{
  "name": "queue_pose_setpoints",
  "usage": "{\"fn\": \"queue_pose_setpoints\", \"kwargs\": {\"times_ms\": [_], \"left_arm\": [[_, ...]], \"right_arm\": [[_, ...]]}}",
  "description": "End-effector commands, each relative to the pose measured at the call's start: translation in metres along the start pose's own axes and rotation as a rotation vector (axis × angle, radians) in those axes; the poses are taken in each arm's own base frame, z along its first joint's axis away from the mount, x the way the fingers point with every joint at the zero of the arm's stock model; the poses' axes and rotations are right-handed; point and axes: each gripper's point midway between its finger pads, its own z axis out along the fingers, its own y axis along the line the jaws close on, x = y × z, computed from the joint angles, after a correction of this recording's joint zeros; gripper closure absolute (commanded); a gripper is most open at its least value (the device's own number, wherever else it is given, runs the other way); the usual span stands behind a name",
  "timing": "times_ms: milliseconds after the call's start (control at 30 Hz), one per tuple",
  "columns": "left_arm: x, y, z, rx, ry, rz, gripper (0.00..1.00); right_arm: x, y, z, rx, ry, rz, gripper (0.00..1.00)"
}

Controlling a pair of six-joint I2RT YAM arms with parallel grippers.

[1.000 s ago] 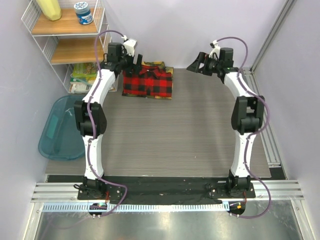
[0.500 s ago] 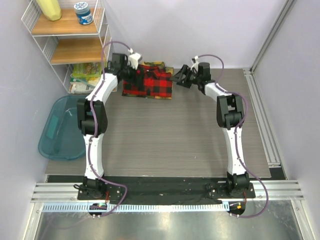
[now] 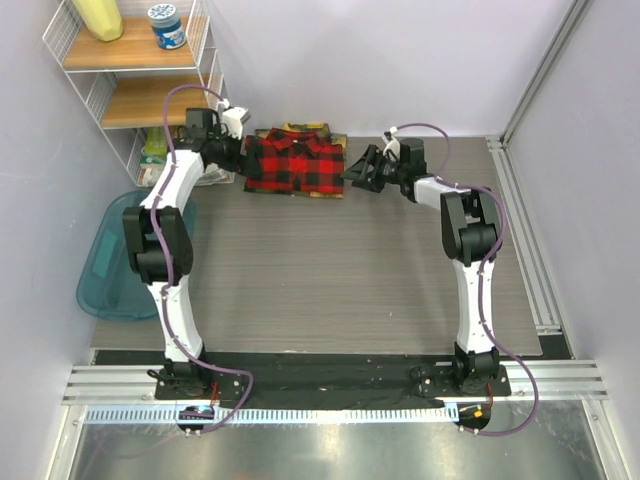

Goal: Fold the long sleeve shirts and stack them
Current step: Neatly place the folded shirt to the corner

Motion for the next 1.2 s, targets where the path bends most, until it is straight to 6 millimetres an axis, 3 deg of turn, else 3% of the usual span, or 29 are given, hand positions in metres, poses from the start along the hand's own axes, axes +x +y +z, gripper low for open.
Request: {"fn": "queue_pose_setpoints", "kwargs": {"times_ms": [0, 533, 600, 700, 867, 1000, 1067, 1100, 1167], "left_arm": [[0.004, -0.005, -0.007, 0.016, -0.001, -0.016, 0.14], [0.047, 0.014, 0.040, 0.020, 0.064, -0.020, 0.18], [0.048, 0.013, 0.043, 0.027, 0.063, -0.024, 0.20], [0.050, 0.013, 0.048, 0.036, 0.062, -0.036, 0.30], [0.045, 0.008, 0.045, 0.063, 0.064, -0.051, 0.63], [0.033, 0.002, 0.031, 0.083, 0.048, -0.071, 0.86], [0.024, -0.002, 0.018, 0.083, 0.040, -0.066, 0.94], [0.026, -0.003, 0.013, 0.081, 0.053, -0.076, 1.00], [0.022, -0.008, 0.000, 0.085, 0.059, -0.063, 1.00]], "right_arm": [[-0.012, 0.045, 0.004, -0.086, -0.033, -0.120, 0.27], [0.010, 0.031, 0.037, -0.052, 0.011, -0.178, 0.34], [0.012, 0.031, 0.038, -0.052, 0.017, -0.176, 0.40], [0.012, 0.034, 0.036, -0.056, 0.022, -0.171, 0.48], [0.003, 0.049, 0.034, -0.078, 0.012, -0.168, 0.63], [0.000, 0.064, 0.032, -0.103, 0.020, -0.146, 0.83], [-0.002, 0.075, 0.028, -0.116, 0.026, -0.149, 0.98], [0.001, 0.077, 0.027, -0.111, 0.042, -0.138, 0.99], [0.002, 0.085, 0.022, -0.111, 0.054, -0.135, 0.99]]}}
